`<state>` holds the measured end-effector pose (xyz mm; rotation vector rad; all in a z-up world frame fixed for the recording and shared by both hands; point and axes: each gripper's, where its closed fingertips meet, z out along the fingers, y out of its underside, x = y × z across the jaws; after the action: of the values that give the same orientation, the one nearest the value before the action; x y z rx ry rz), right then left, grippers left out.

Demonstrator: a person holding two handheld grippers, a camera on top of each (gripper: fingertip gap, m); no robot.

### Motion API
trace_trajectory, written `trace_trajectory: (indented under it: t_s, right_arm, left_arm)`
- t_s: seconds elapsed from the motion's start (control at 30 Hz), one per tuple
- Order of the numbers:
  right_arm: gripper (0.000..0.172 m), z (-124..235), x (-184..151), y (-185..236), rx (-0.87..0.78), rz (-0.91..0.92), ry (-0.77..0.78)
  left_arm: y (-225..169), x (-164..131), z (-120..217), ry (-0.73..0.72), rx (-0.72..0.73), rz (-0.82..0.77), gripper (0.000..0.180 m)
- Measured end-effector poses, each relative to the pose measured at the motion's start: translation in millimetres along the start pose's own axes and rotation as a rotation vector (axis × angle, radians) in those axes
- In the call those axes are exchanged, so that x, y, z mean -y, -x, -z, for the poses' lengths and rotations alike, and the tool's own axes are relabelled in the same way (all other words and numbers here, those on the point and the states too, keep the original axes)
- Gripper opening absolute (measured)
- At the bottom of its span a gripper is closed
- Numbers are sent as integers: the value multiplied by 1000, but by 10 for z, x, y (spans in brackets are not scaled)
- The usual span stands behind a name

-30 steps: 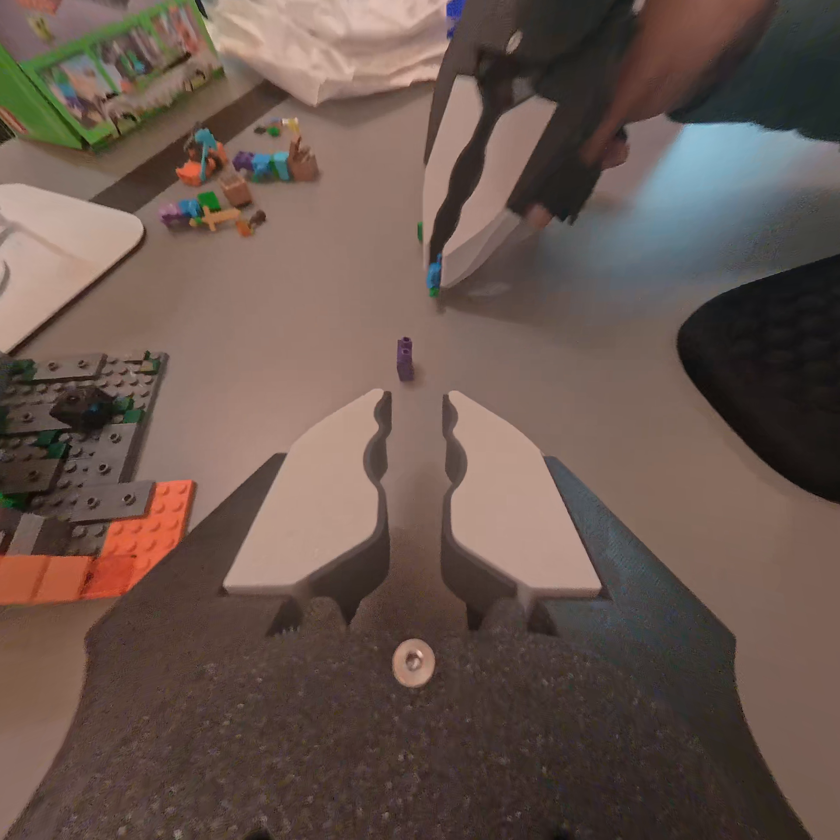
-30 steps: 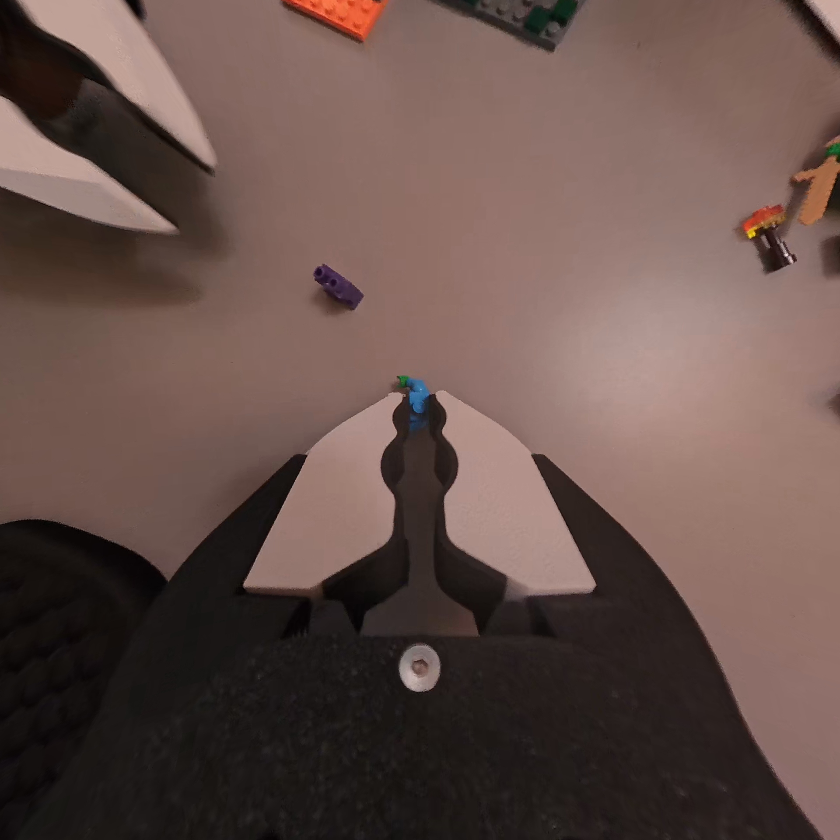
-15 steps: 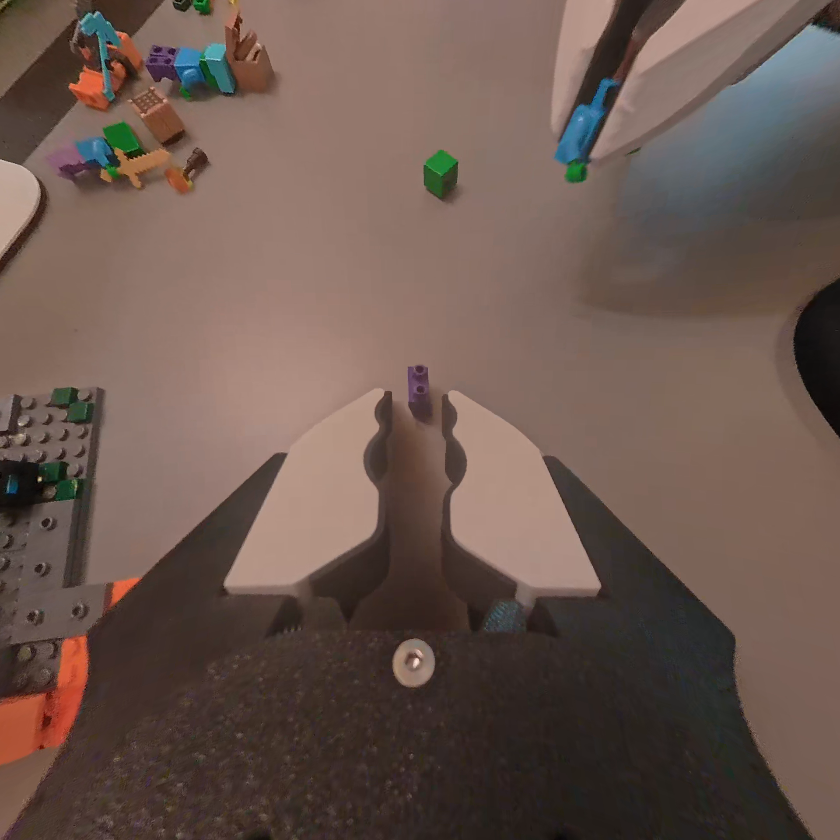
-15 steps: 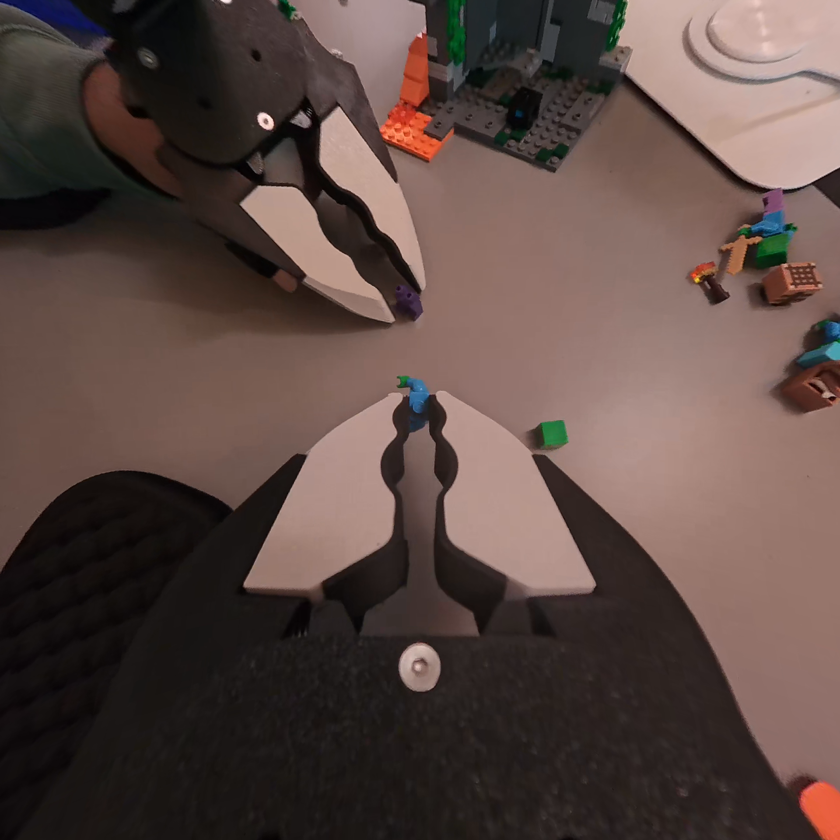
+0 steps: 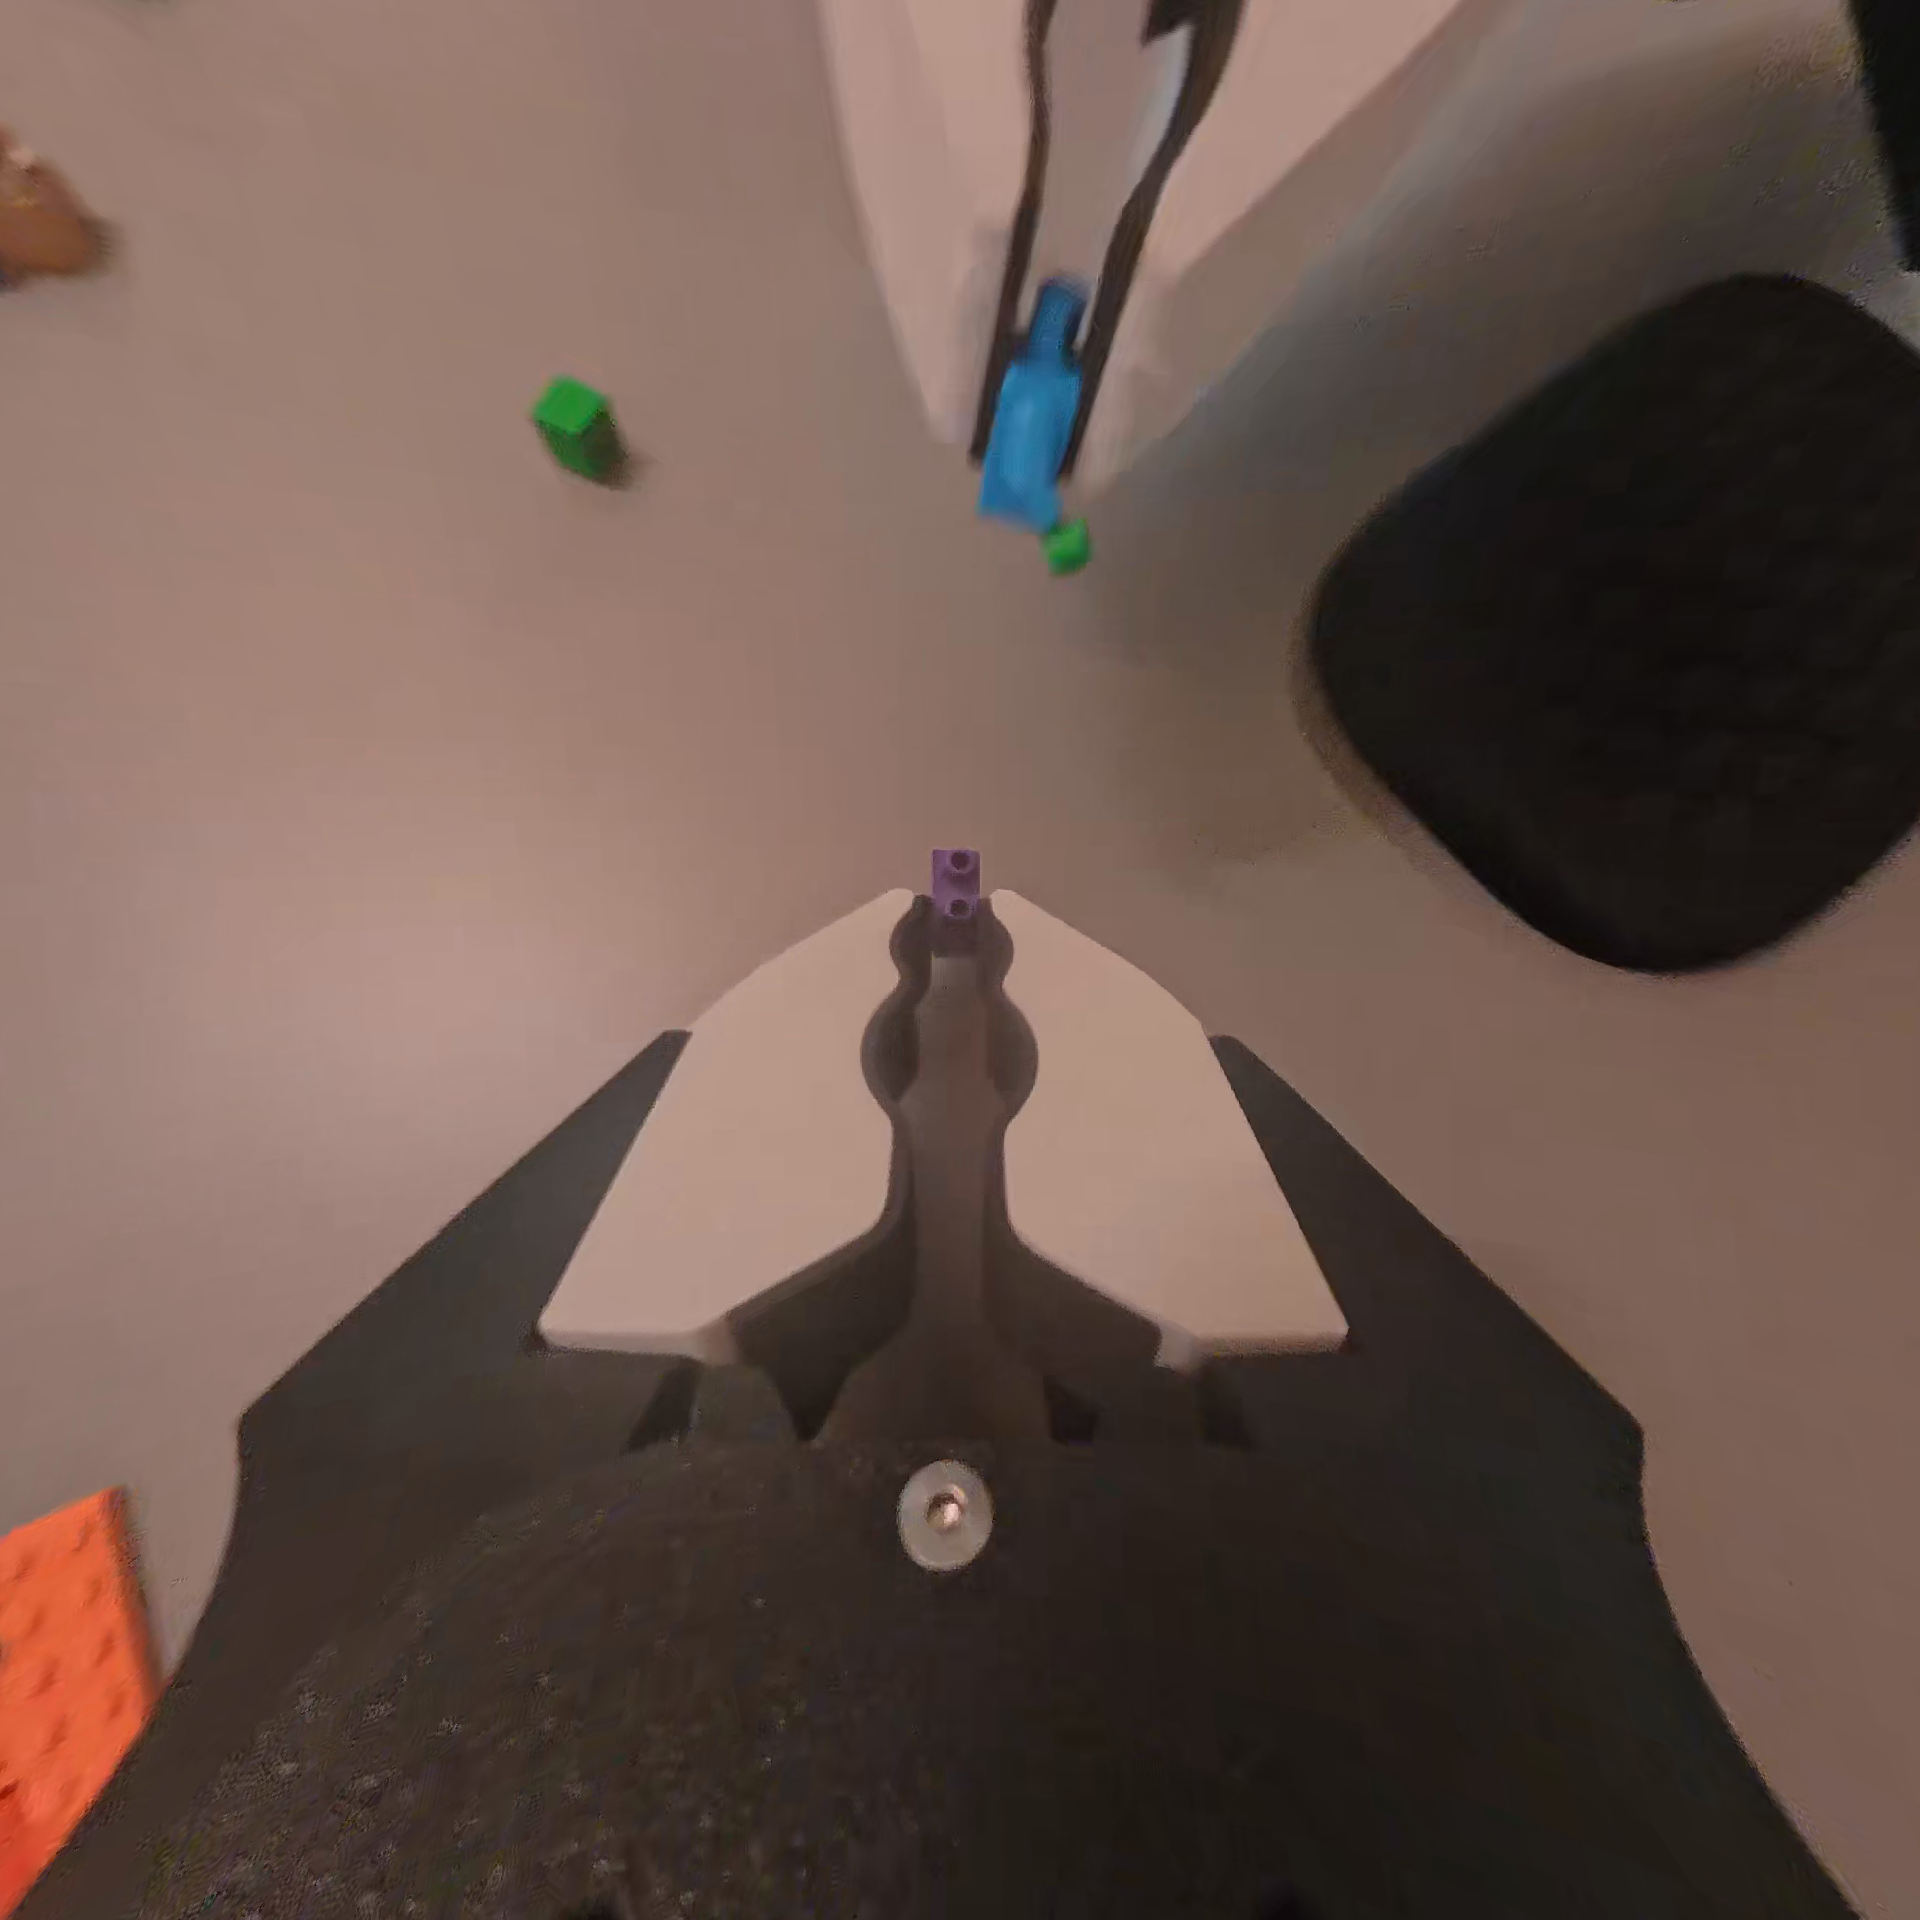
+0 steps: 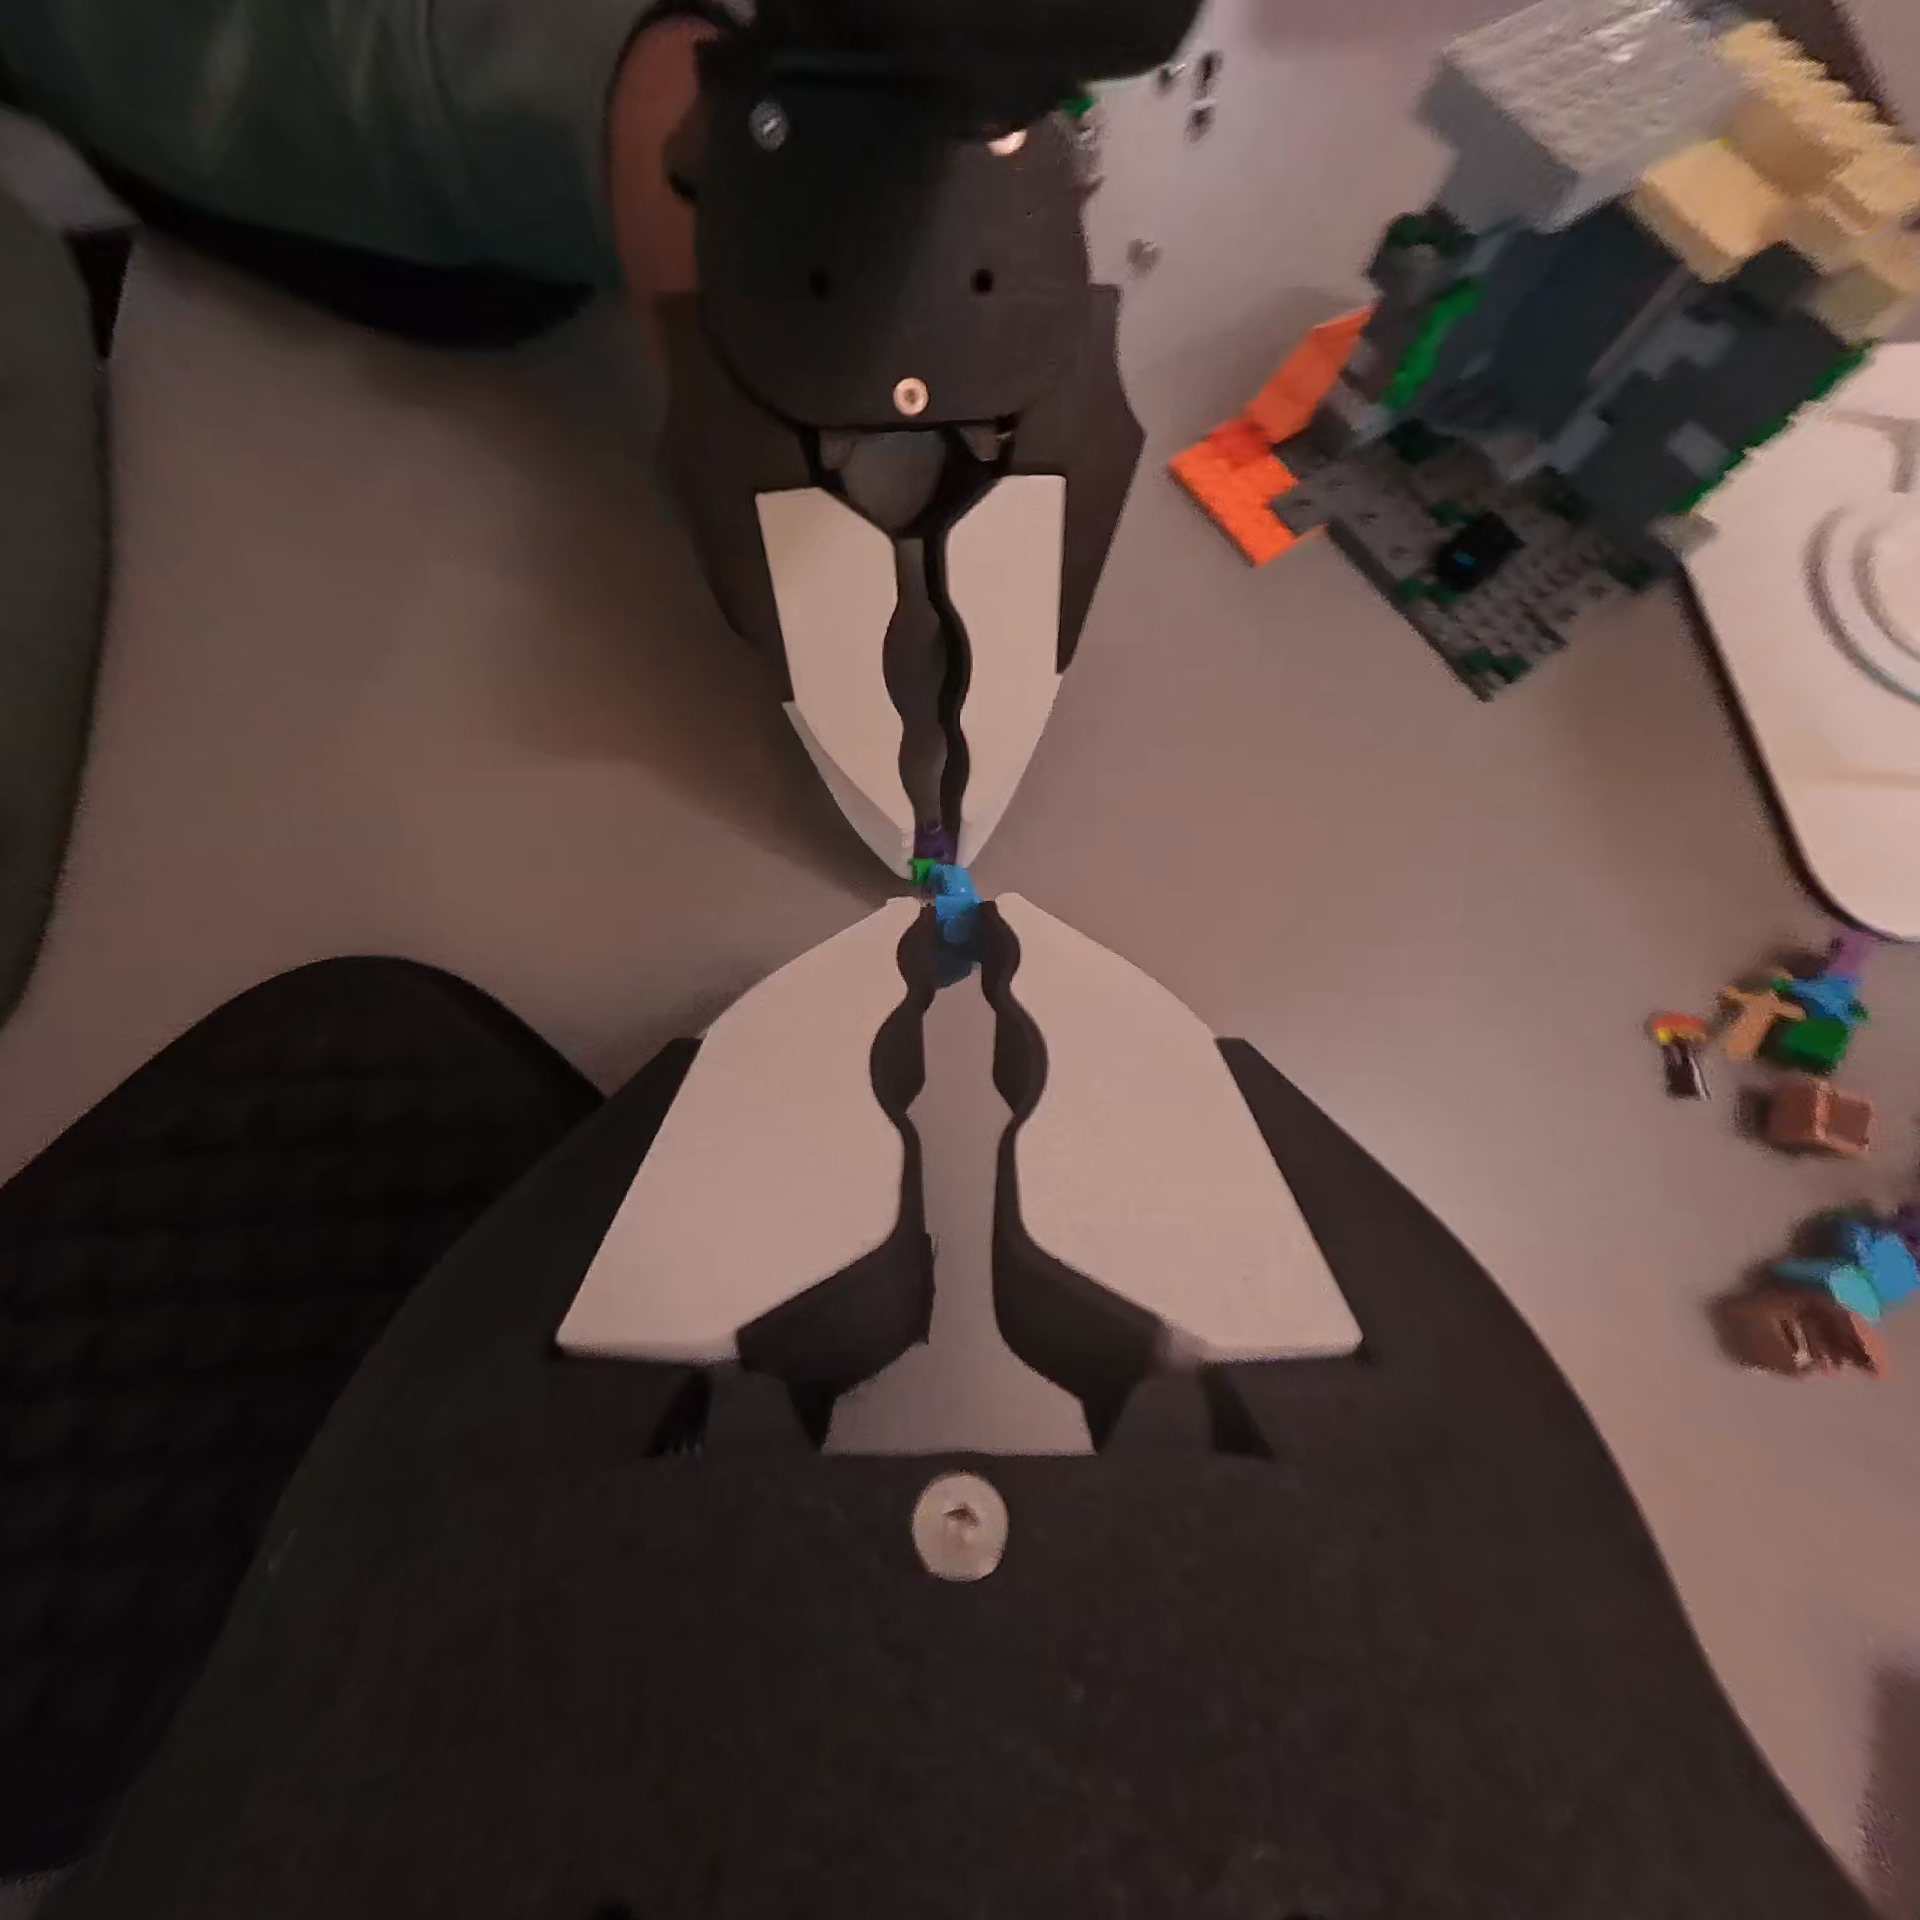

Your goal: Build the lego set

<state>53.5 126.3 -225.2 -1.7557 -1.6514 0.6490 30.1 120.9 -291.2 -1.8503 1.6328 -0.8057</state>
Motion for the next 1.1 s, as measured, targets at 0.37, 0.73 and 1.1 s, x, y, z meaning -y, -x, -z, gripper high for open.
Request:
trace_trajectory:
  t_s: [0.37,0.73,1.1]
  right_arm:
    - [8,-495,-285,342,86,80,279]
    - [18,-519,-458,226,41,37,305]
    - [8,-596,-159,427,94,8,137]
  left_arm:
    - [-307,-205,-33,95,-142,-98,8]
    - [-317,-195,-21,86,-144,-101,8]
    - [-328,-66,83,30,-137,-121,8]
